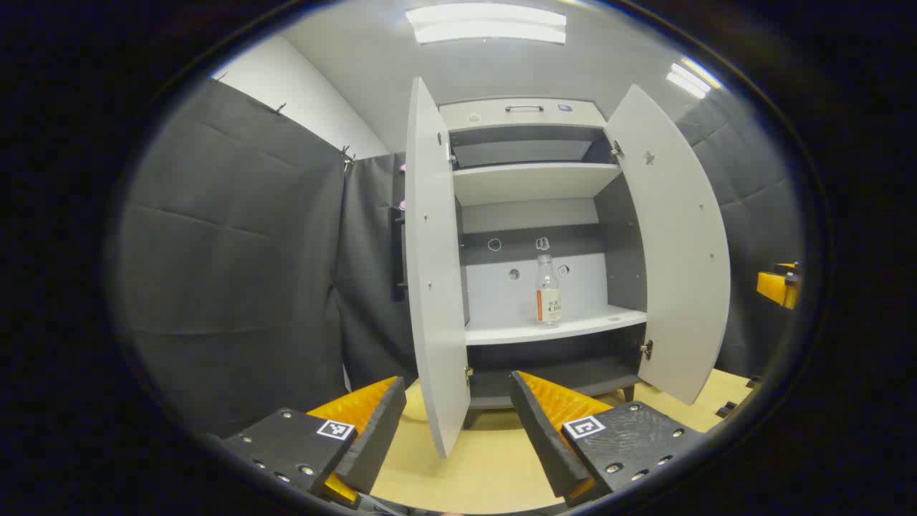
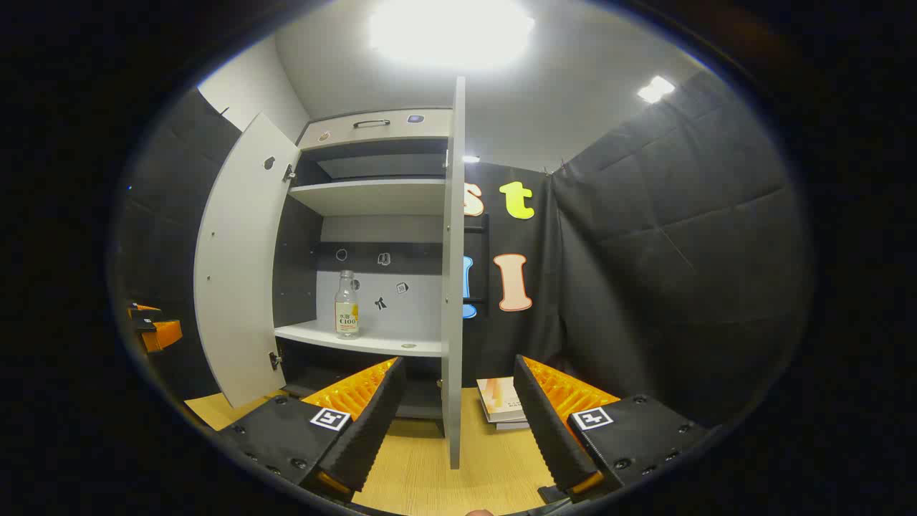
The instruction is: Grasp the bottle in the cabinet with the left hand and place it on the coaster, then close the right door with the right hand and the left door with the left hand.
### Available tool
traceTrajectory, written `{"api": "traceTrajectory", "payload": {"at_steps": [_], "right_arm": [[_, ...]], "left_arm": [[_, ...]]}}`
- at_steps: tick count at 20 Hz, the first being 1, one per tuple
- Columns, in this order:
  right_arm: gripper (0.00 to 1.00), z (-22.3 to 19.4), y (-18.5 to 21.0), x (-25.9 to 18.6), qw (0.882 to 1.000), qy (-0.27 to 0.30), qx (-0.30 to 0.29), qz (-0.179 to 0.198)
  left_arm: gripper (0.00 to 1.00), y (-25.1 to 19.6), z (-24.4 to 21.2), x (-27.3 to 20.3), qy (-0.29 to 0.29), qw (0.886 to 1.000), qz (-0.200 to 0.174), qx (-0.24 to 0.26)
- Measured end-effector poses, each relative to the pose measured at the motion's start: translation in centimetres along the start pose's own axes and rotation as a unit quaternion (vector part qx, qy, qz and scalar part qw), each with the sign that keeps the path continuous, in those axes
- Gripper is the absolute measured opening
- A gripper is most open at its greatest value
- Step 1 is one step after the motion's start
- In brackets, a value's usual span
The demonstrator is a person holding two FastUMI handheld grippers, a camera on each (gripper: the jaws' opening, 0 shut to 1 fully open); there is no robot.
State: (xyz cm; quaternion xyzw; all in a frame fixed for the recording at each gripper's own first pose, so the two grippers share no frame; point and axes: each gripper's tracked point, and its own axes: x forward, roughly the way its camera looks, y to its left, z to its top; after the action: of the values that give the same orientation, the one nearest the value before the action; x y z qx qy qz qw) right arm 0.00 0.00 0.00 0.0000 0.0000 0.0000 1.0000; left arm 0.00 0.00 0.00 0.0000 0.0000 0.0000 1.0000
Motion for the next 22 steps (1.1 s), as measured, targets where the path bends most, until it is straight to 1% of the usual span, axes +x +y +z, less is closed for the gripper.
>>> {"api": "traceTrajectory", "payload": {"at_steps": [1, 4, 11, 12, 13, 14, 15, 17, 18, 19, 22], "right_arm": [[0.96, 0.0, -0.1, 0.0, 1.000, 0.001, 0.000, -0.001], [0.96, 0.1, 0.0, -0.1, 1.000, 0.005, -0.002, -0.002], [0.96, 0.1, -0.3, 0.2, 1.000, 0.003, -0.001, 0.000], [0.96, 0.2, -0.4, 0.2, 1.000, 0.004, -0.002, 0.001], [0.94, 0.1, -0.5, 0.2, 1.000, 0.004, -0.004, 0.002], [0.96, 0.2, -0.5, 0.2, 1.000, 0.004, -0.005, 0.003], [0.96, 0.1, -0.6, 0.2, 1.000, 0.004, -0.004, 0.003], [0.96, 0.0, -0.6, 0.4, 1.000, 0.005, -0.002, 0.006], [0.94, 0.0, -0.8, 0.5, 1.000, 0.006, -0.002, 0.008], [0.96, -0.3, -1.1, 0.7, 1.000, 0.007, -0.003, 0.009], [0.96, -0.7, -1.9, 1.0, 1.000, 0.008, -0.003, 0.016]], "left_arm": [[0.90, -0.2, -0.2, 0.0, 0.001, 1.000, 0.000, -0.002], [0.90, -0.5, -0.5, 0.1, 0.006, 1.000, -0.001, -0.009], [0.89, -1.5, -0.3, 0.3, 0.002, 1.000, -0.003, -0.010], [0.90, -1.7, -0.2, 0.3, 0.001, 1.000, -0.003, -0.010], [0.90, -1.9, -0.3, 0.2, 0.001, 1.000, -0.003, -0.010], [0.89, -2.0, -0.2, 0.2, 0.001, 1.000, -0.003, -0.009], [0.89, -2.2, -0.3, 0.1, 0.002, 1.000, -0.003, -0.009], [0.89, -2.6, -0.3, 0.1, 0.003, 1.000, -0.002, -0.008], [0.89, -2.9, 0.0, 0.1, 0.002, 1.000, 0.000, -0.007], [0.89, -3.1, 0.1, 0.1, 0.000, 1.000, 0.001, -0.008], [0.89, -4.9, 0.6, 0.2, 0.000, 1.000, -0.003, -0.014]]}}
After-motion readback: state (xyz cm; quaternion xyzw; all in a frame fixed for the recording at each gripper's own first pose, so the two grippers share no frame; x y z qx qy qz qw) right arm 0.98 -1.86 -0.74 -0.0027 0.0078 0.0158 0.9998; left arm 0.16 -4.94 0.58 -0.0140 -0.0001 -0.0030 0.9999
